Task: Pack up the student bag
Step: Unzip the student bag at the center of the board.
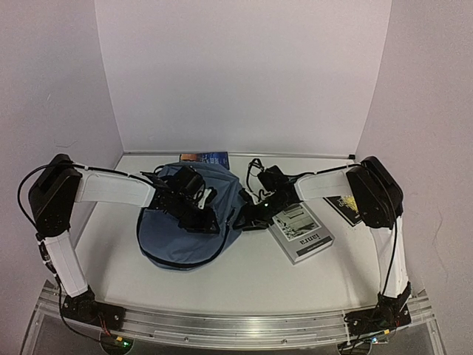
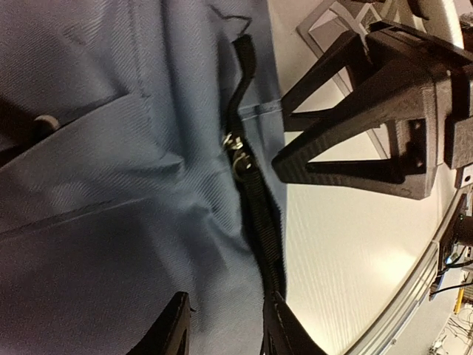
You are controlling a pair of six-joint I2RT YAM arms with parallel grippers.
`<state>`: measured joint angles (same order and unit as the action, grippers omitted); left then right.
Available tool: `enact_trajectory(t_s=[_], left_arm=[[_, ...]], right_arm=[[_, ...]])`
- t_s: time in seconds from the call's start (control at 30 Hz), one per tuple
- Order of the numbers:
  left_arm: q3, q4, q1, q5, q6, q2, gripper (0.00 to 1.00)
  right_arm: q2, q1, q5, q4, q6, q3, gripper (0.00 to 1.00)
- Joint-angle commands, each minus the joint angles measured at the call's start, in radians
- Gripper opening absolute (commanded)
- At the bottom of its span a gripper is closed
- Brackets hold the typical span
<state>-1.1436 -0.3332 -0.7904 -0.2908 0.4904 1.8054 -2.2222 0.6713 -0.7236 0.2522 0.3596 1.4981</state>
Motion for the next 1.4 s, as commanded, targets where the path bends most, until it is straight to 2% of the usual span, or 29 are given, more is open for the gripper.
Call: enact_trajectory(t_s=[0.0, 0.07, 0.27, 0.6, 0.87, 1.03, 1.23, 1.37], left_arm=[[-0.068, 0.073, -0.015, -0.047, 0.015, 0.042, 0.35], [-0.085, 0.069, -0.022, -0.048, 0.015, 0.067, 0.35], [-0.116, 0.04, -0.025, -0.015, 0.02, 0.112, 0.31], [-0.067, 0.066, -0.024, -0.001, 0.052, 0.082, 0.22], [-0.035, 0.068, -0.023, 0.025, 0.063, 0.054, 0.12], [-0.009, 0.092, -0.023, 0.034, 0.079, 0.033, 0.12], [0.013, 0.117, -0.015, 0.031, 0.093, 0.001, 0.21], [-0.008, 0.089, -0.009, 0.037, 0.089, 0.022, 0.2]], right_arm=[[-0.05, 0.002, 0.007, -0.013, 0.019, 0.012, 0.37], [-0.05, 0.001, 0.014, -0.015, 0.02, 0.008, 0.3], [-0.054, 0.001, 0.042, -0.015, 0.023, 0.001, 0.23], [-0.063, 0.001, 0.067, -0.015, 0.03, -0.007, 0.22], [-0.066, 0.001, 0.071, -0.014, 0.03, -0.005, 0.22], [-0.062, 0.001, 0.073, -0.015, 0.028, -0.008, 0.22], [-0.061, 0.001, 0.073, -0.014, 0.027, -0.009, 0.23], [-0.06, 0.001, 0.073, -0.015, 0.025, -0.011, 0.23]])
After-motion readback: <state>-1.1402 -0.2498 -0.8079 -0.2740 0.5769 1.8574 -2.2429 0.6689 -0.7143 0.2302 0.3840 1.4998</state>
